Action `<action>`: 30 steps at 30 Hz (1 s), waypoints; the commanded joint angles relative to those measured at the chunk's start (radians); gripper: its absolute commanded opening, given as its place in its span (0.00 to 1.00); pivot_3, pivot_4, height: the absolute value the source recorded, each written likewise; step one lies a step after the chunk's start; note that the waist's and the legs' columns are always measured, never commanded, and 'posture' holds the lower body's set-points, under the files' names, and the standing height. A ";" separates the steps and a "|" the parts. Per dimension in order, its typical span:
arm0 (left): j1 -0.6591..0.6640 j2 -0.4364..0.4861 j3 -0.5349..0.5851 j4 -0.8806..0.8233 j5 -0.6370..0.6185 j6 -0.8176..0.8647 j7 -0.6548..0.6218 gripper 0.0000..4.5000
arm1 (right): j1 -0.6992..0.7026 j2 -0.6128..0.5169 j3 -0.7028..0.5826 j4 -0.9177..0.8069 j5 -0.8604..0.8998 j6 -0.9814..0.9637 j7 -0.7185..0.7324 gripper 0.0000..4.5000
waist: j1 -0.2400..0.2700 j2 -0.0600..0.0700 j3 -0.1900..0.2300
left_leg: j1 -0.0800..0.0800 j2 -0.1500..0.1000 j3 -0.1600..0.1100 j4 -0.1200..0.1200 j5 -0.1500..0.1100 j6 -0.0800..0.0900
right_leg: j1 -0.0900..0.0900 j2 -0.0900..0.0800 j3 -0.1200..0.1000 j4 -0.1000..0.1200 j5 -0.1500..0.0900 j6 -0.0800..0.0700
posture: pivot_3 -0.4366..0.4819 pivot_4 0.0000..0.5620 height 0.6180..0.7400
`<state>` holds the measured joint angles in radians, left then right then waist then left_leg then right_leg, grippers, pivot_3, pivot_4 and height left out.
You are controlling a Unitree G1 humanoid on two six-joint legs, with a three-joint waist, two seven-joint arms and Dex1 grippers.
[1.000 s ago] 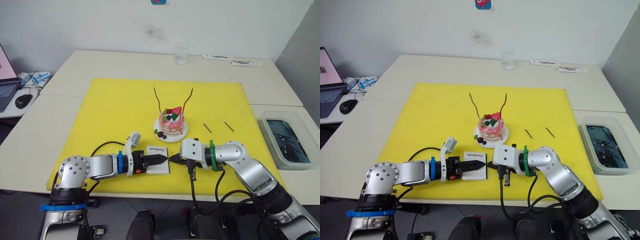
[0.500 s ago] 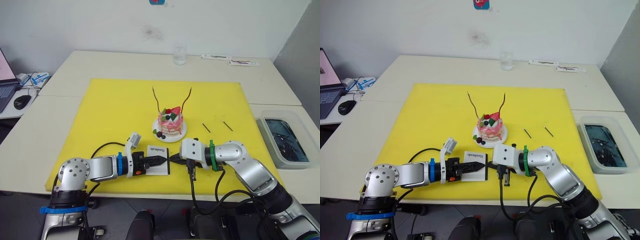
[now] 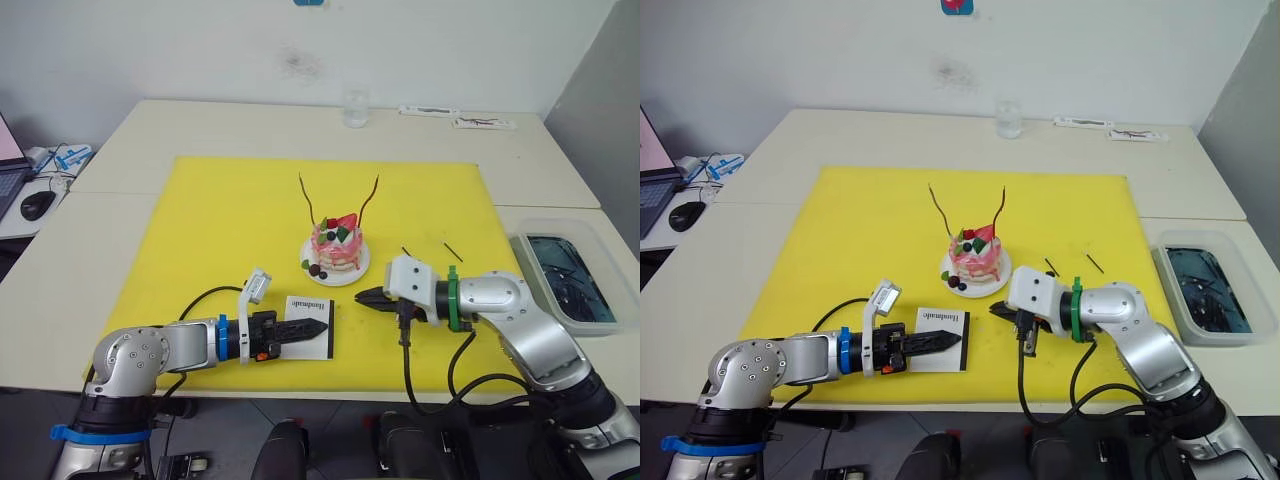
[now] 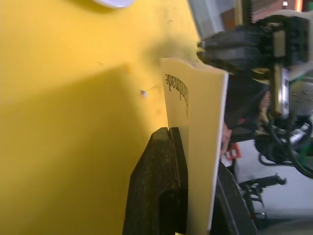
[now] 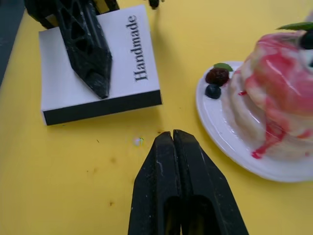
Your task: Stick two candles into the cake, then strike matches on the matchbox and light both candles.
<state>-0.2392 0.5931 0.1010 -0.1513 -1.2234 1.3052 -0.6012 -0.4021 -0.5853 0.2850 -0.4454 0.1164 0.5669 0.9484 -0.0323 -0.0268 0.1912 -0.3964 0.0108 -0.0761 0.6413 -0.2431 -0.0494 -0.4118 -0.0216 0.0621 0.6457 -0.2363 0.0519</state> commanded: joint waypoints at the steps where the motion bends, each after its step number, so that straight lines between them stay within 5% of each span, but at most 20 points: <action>1: -0.018 0.009 0.017 0.002 -0.047 0.033 -0.063 0.01 | 0.013 -0.016 -0.078 -0.073 0.045 0.023 -0.030 0.00 | 0.000 0.000 0.000 | 0.000 0.000 0.000 0.000 0.000 0.000 | 0.000 0.000 0.000 0.000 0.000 0.000 | 0.48 0.27 1.00; 13: -0.062 -0.013 0.045 0.051 -0.059 0.059 -0.068 0.01 | 0.113 -0.060 -0.257 -0.107 0.073 0.095 -0.165 0.00 | 0.001 0.000 0.000 | -0.001 0.000 0.000 0.001 0.000 0.000 | 0.000 0.000 0.000 0.000 0.000 0.001 | 0.48 0.27 1.00; 16: -0.067 -0.015 0.055 0.040 -0.051 0.042 -0.059 0.00 | 0.135 -0.041 -0.290 -0.107 0.085 0.136 -0.218 0.13 | 0.001 0.000 0.000 | -0.001 0.000 0.000 0.001 0.000 0.000 | 0.000 0.000 0.000 0.000 0.000 0.001 | 0.48 0.27 1.00; 23: -0.053 -0.010 0.084 -0.036 -0.090 0.033 -0.023 0.00 | 0.147 0.035 -0.266 -0.029 0.034 0.106 -0.350 0.70 | 0.000 0.000 0.000 | -0.001 0.001 0.000 0.001 0.000 0.000 | -0.001 0.001 0.001 0.001 0.001 0.001 | 0.48 0.27 1.00; 30: -0.054 -0.035 0.109 -0.053 -0.122 0.025 0.032 0.00 | 0.080 0.175 -0.237 0.175 -0.010 -0.010 -0.468 0.70 | -0.001 0.000 0.000 | -0.001 0.001 0.001 0.001 0.000 0.000 | -0.001 0.001 0.001 0.001 0.001 0.001 | 0.48 0.27 1.00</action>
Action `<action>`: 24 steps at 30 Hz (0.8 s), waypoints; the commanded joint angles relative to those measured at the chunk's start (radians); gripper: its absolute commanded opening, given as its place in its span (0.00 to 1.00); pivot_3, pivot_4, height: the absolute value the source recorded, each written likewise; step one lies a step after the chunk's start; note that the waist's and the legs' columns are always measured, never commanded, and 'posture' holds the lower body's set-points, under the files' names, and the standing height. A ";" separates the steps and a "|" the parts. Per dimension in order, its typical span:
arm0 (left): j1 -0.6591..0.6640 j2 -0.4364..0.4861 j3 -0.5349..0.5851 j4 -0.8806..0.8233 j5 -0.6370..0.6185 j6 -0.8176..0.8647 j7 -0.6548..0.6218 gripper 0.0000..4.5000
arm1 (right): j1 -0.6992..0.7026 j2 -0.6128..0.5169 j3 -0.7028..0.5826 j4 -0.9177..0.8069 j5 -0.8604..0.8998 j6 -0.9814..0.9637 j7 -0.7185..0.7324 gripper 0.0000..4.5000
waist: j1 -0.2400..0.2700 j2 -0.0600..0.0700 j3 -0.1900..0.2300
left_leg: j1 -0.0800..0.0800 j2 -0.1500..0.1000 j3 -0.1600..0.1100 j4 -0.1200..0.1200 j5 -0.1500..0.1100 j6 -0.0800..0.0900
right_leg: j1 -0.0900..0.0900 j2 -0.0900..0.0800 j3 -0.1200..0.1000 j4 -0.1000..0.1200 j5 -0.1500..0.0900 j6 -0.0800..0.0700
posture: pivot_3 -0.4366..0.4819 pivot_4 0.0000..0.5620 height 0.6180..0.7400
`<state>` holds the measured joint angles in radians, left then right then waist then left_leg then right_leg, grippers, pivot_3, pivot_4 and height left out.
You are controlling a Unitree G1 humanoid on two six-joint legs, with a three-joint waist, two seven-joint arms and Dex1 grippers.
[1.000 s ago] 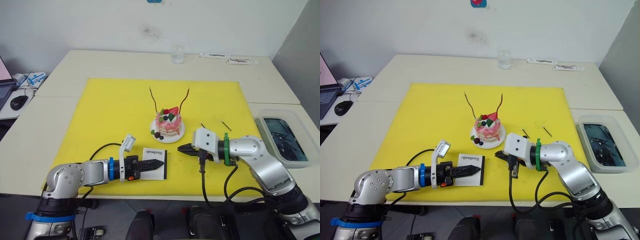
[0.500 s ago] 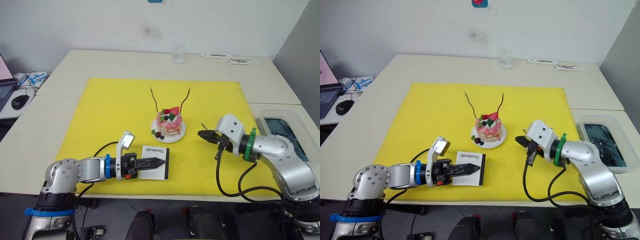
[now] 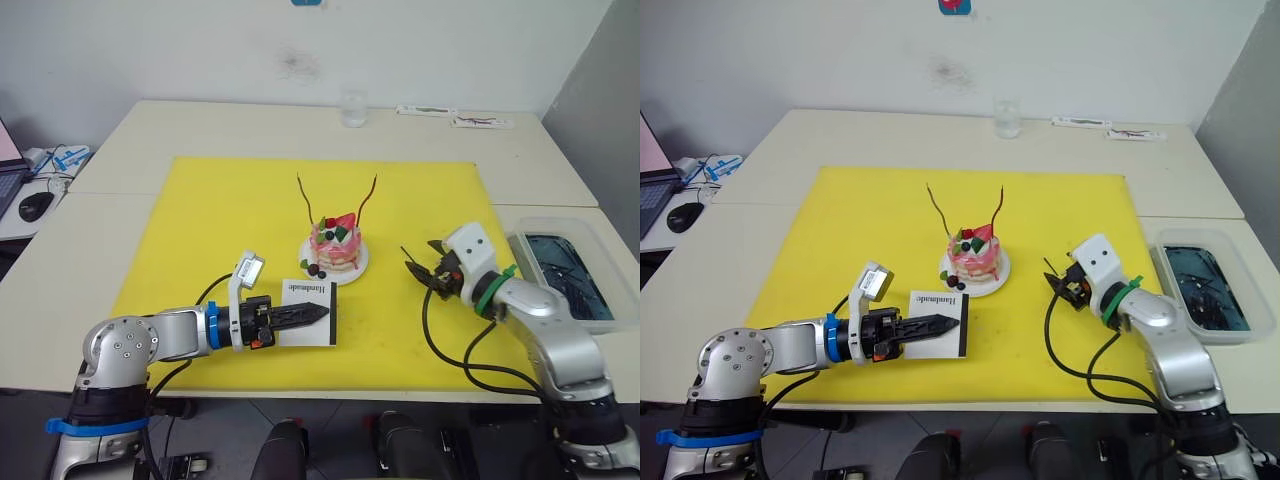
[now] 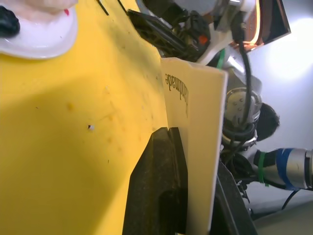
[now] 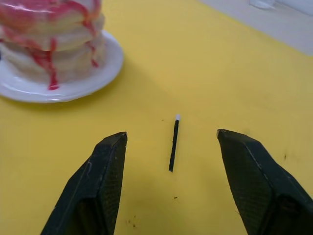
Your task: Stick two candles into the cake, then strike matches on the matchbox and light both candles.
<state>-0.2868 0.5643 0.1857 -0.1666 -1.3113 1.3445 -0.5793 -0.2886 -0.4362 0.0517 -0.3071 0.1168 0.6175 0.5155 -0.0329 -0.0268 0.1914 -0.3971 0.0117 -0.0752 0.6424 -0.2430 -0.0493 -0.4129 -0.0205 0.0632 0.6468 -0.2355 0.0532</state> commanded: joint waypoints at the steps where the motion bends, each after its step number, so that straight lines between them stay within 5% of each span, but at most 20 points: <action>1: -0.010 -0.009 0.026 -0.037 -0.037 -0.017 0.015 0.00 | -0.043 0.042 -0.003 0.065 -0.014 -0.083 -0.047 0.70 | 0.000 0.000 0.000 | 0.000 0.000 0.000 0.000 0.000 0.000 | 0.000 0.000 0.000 0.000 0.001 0.001 | 0.48 0.27 1.00; 18: -0.023 -0.009 0.021 -0.036 -0.044 -0.037 0.034 0.00 | -0.071 0.143 -0.012 0.323 -0.031 -0.248 -0.113 0.70 | -0.001 0.000 0.000 | 0.000 0.000 0.000 0.000 0.000 0.000 | 0.000 0.000 0.000 0.001 0.003 0.004 | 0.48 0.27 1.00; 24: -0.019 -0.006 0.023 -0.041 -0.045 -0.039 0.034 0.00 | -0.061 0.159 -0.013 0.301 -0.032 -0.178 -0.139 0.34 | -0.001 0.000 0.000 | 0.000 0.000 0.000 0.000 0.000 0.000 | 0.000 0.000 0.000 0.001 0.003 0.004 | 0.48 0.27 1.00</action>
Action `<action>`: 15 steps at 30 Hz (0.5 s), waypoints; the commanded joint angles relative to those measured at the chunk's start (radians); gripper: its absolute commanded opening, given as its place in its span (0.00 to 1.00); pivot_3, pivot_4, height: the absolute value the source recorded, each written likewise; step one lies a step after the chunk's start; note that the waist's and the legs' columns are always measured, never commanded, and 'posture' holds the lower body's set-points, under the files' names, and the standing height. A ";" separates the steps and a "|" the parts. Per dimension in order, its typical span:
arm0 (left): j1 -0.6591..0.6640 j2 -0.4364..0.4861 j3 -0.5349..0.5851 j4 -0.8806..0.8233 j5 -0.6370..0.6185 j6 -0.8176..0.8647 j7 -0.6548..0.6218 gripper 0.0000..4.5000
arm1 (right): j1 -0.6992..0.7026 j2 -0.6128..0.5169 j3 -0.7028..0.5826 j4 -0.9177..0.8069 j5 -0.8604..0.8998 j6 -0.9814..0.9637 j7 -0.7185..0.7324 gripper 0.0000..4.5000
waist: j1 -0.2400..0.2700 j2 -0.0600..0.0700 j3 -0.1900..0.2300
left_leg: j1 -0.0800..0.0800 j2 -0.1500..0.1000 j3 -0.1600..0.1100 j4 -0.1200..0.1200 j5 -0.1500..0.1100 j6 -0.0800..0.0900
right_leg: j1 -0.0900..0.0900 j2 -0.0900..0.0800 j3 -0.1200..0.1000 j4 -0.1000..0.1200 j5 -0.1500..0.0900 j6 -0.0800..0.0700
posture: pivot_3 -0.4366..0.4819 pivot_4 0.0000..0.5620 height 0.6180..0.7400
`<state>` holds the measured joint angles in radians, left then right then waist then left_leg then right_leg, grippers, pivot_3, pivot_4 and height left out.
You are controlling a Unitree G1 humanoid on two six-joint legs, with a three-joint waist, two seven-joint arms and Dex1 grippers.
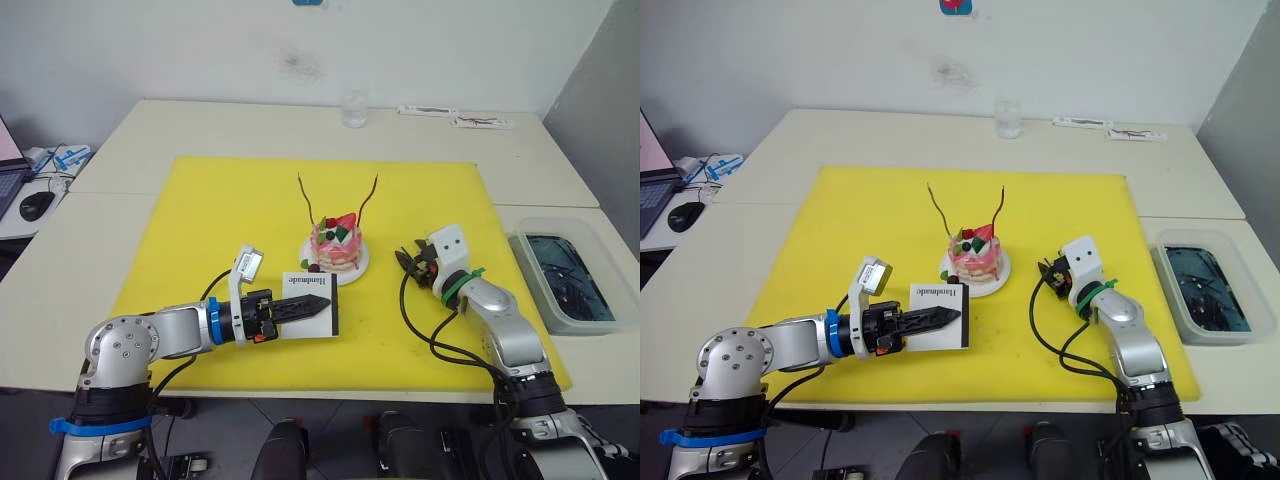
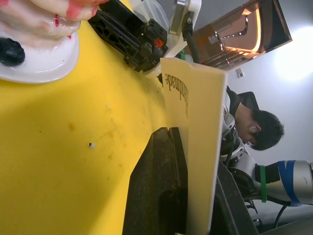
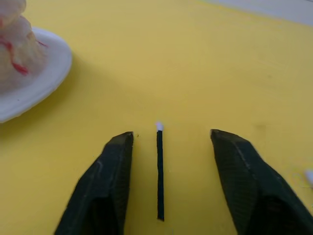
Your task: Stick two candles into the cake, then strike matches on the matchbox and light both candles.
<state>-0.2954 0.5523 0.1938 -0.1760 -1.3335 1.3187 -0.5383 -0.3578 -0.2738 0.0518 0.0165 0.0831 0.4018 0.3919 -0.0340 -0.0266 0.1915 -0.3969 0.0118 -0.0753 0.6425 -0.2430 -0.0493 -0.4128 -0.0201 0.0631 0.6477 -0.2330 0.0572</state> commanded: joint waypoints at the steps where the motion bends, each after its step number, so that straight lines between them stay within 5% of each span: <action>1: -0.010 0.007 0.015 -0.032 -0.021 -0.013 -0.006 0.00 | 0.013 -0.002 -0.006 -0.032 -0.002 0.047 -0.019 0.25 | 0.000 0.000 0.000 | 0.000 0.000 0.000 0.000 0.000 0.000 | 0.000 0.000 0.000 0.000 0.000 0.000 | 0.48 0.27 1.00; 4: -0.009 0.009 0.015 -0.032 -0.018 -0.014 -0.006 0.00 | 0.024 0.006 0.003 -0.057 -0.006 0.074 -0.029 0.01 | 0.000 0.000 0.000 | 0.000 0.000 0.000 0.001 0.000 0.000 | 0.001 0.000 0.000 0.000 0.000 0.000 | 0.48 0.27 1.00; 15: -0.017 0.012 0.013 -0.020 -0.012 -0.015 -0.010 0.00 | 0.035 -0.014 -0.004 -0.228 0.057 0.162 0.013 0.01 | 0.000 0.000 0.000 | 0.000 0.000 0.000 0.000 0.000 0.000 | 0.000 0.000 0.000 0.000 0.000 0.000 | 0.48 0.27 1.00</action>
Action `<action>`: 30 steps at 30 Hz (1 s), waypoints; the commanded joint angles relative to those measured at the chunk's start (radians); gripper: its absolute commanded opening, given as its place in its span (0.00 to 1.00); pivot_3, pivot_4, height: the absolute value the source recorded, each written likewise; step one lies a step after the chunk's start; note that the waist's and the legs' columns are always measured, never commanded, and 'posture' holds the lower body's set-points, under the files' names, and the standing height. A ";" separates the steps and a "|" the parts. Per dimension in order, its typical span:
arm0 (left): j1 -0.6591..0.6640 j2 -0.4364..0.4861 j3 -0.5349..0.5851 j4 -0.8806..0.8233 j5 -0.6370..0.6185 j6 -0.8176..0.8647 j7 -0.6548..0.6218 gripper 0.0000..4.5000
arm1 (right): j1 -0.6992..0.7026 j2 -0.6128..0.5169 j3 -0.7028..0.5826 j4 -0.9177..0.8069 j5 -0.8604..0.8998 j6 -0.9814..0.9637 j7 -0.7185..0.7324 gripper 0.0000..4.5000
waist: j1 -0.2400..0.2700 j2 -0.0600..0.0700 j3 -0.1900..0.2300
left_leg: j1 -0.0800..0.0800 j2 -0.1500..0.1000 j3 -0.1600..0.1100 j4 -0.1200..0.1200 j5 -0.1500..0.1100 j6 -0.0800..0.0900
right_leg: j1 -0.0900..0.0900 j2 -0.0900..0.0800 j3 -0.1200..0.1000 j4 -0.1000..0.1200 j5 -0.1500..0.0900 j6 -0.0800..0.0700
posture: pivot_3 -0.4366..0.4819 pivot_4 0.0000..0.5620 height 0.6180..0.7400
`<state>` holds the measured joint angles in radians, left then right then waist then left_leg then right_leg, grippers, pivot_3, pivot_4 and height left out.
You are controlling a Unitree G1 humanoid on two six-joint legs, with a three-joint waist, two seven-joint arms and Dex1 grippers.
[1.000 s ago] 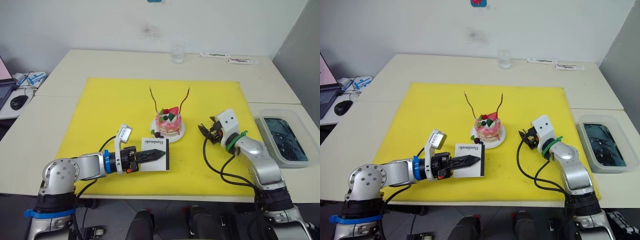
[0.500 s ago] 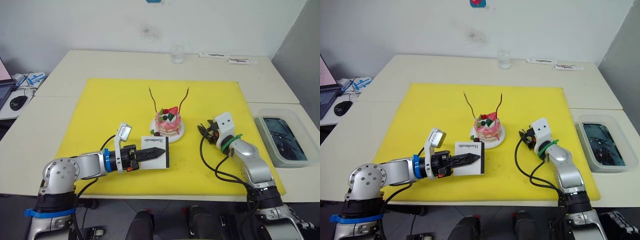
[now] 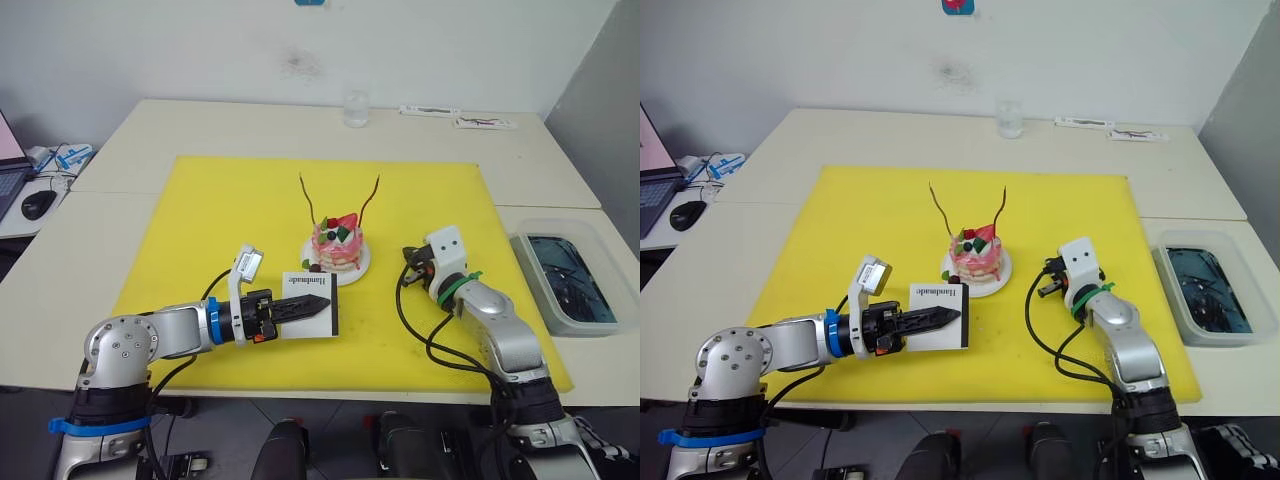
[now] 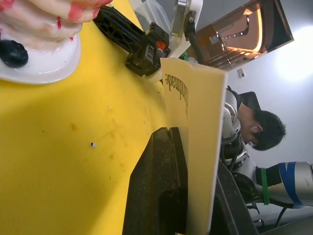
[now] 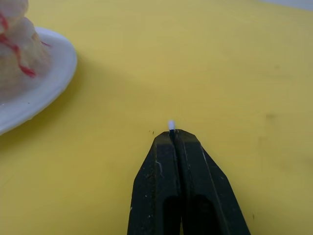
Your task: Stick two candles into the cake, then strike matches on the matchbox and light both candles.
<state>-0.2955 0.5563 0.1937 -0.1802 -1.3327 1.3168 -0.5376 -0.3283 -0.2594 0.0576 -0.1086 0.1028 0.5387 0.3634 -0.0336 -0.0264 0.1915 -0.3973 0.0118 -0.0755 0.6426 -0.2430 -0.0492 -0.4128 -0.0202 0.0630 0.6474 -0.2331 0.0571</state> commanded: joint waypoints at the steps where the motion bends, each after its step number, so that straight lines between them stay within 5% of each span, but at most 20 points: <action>1: -0.022 0.009 0.011 -0.010 -0.012 -0.012 -0.014 0.00 | 0.008 -0.044 -0.009 -0.134 0.046 0.039 0.061 0.01 | 0.000 0.000 0.000 | 0.000 0.000 0.000 0.000 0.000 0.000 | 0.000 0.000 0.000 0.000 0.000 0.000 | 0.48 0.27 1.00; 6: -0.047 0.002 -0.002 0.015 0.001 -0.012 -0.023 0.00 | 0.021 -0.146 -0.016 -0.277 0.092 0.078 0.154 0.01 | 0.001 0.000 0.000 | -0.001 0.000 0.000 0.000 0.000 0.000 | -0.001 0.000 0.000 0.000 0.000 0.000 | 0.48 0.27 1.00; 11: -0.106 -0.022 -0.036 0.059 0.018 -0.008 -0.054 0.00 | 0.027 -0.369 -0.040 -0.570 0.327 0.172 0.430 0.01 | 0.002 0.002 0.001 | -0.002 0.000 0.000 0.001 0.000 0.000 | -0.001 0.000 0.000 0.000 0.000 0.000 | 0.48 0.27 1.00; 15: -0.136 -0.021 -0.057 0.089 0.041 -0.005 -0.087 0.00 | -0.006 -0.448 -0.003 -0.616 0.375 0.211 0.476 0.01 | -0.001 0.001 0.001 | -0.001 0.000 -0.001 0.000 0.000 0.000 | -0.001 0.001 -0.001 -0.001 0.000 0.001 | 0.48 0.27 1.00; 30: -0.157 -0.027 -0.059 0.089 0.077 0.007 -0.127 0.00 | -0.147 -0.425 0.219 -0.502 0.220 0.108 0.469 0.01 | 0.001 0.001 0.001 | -0.002 0.000 -0.001 0.000 0.000 0.000 | -0.002 0.000 -0.001 -0.001 0.000 0.001 | 0.48 0.27 1.00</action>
<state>-0.4523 0.5315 0.1155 -0.0654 -1.2444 1.3230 -0.6610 -0.4581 -0.6872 0.2723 -0.6000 0.3328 0.6756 0.8275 -0.0321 -0.0253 0.1925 -0.3997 0.0119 -0.0763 0.6428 -0.2431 -0.0492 -0.4147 -0.0201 0.0621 0.6467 -0.2330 0.0577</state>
